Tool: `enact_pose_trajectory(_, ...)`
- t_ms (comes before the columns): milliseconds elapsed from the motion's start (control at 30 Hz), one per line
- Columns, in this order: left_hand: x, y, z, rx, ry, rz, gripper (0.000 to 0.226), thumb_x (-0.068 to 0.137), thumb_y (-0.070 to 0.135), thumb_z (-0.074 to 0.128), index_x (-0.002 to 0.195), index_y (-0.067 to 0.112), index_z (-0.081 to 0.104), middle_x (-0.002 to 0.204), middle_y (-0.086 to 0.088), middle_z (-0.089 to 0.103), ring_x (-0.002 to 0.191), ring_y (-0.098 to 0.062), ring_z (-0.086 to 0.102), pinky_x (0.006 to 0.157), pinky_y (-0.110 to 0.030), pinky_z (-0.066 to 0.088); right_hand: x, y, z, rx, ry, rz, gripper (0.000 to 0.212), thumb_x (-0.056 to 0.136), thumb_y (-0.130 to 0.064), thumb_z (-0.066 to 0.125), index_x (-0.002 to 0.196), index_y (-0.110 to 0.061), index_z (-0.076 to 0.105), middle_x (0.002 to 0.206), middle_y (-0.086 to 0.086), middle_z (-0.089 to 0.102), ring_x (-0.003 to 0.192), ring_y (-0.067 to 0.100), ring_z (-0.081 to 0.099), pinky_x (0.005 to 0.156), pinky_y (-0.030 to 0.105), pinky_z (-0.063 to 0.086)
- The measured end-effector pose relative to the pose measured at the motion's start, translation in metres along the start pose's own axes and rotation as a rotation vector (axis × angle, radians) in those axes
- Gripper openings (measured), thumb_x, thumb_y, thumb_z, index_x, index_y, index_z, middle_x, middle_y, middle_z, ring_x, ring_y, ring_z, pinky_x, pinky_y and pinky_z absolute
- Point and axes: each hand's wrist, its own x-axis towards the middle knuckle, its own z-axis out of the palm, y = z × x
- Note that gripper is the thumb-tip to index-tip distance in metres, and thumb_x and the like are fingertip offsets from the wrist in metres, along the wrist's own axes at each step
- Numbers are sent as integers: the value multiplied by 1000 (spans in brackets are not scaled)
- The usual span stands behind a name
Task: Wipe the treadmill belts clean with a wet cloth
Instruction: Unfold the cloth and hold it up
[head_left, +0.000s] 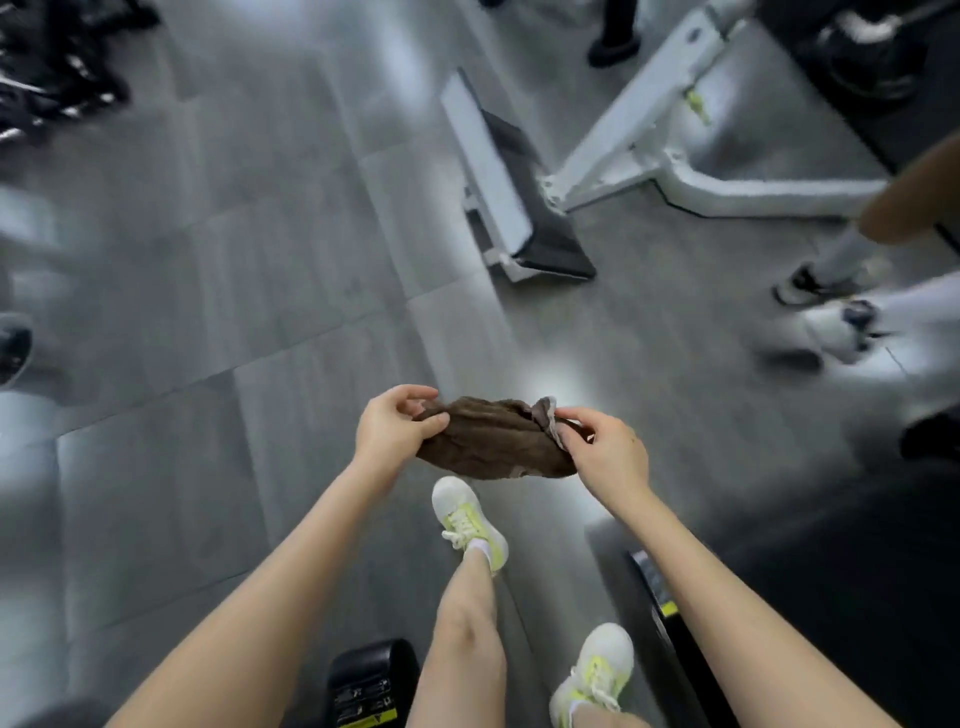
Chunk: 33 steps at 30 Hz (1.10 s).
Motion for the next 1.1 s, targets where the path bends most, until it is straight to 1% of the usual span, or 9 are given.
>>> enact_pose_trajectory(200, 69, 19, -153, -150, 177, -52, 26, 75, 7, 77, 89, 25, 66, 80, 0, 54, 71, -19, 54, 80, -43, 53, 73, -168, 70, -2, -122, -139, 35, 95, -26, 50, 129, -36, 54, 107, -1, 66, 102, 22, 60, 82, 31, 43)
enact_pose_trajectory(333, 107, 43, -228, -161, 300, -14, 27, 75, 6, 77, 99, 15, 68, 75, 5, 52, 63, -13, 47, 69, -31, 48, 111, -274, 108, -223, -249, -305, 46, 92, -45, 49, 138, -38, 45, 130, 0, 54, 117, 19, 53, 93, 31, 37)
enact_pose_trajectory(433, 135, 70, -276, -238, 316, 13, 29, 69, 10, 79, 94, 19, 67, 75, 2, 55, 63, -13, 47, 67, -27, 46, 127, -346, 132, -496, -322, -494, 82, 71, -74, 49, 145, -41, 31, 149, -6, 36, 136, 13, 35, 108, 38, 23)
enact_pose_trajectory(500, 155, 86, -307, -290, 299, 40, 29, 62, 20, 74, 89, 27, 65, 76, 0, 57, 66, -14, 50, 70, -28, 47, 144, -393, 154, -473, -419, -589, 90, 73, -66, 63, 148, -40, 22, 154, -11, 27, 142, 9, 23, 114, 42, 12)
enact_pose_trajectory(567, 181, 100, -340, -369, 298, 46, 29, 67, 13, 76, 90, 26, 64, 77, 0, 57, 66, -13, 51, 71, -27, 47, 165, -438, 178, -407, -523, -658, 92, 74, -56, 71, 149, -38, 21, 151, -14, 33, 141, 8, 26, 115, 42, 7)
enact_pose_trajectory(700, 233, 118, -417, -576, 385, -8, 27, 82, -3, 67, 102, 15, 63, 82, -3, 57, 69, -15, 55, 62, -26, 50, 209, -523, 229, -264, -637, -750, 60, 80, -42, 71, 135, -35, 48, 119, -13, 65, 113, 12, 58, 103, 34, 25)
enact_pose_trajectory(800, 264, 107, -474, -740, 518, -160, 23, 88, 4, 61, 110, 13, 58, 91, -4, 56, 78, -13, 57, 54, -25, 54, 240, -589, 261, -425, -599, -909, 28, 88, -42, 59, 114, -33, 65, 100, -6, 72, 102, 19, 63, 88, 31, 29)
enact_pose_trajectory(967, 262, 35, -554, -933, 997, -431, 12, 95, 10, 53, 106, 11, 58, 88, -4, 57, 72, -11, 55, 59, -28, 56, 274, -702, 329, -715, -609, -1036, 22, 93, -37, 54, 108, -27, 66, 103, 3, 71, 106, 27, 59, 91, 33, 32)
enact_pose_trajectory(1100, 236, -40, -589, -944, 1116, -662, 13, 95, 9, 51, 104, 10, 62, 81, -5, 61, 70, -14, 56, 67, -29, 51, 290, -774, 415, -873, -614, -1112, 22, 89, -36, 55, 107, -31, 66, 104, 0, 70, 106, 25, 60, 96, 35, 31)
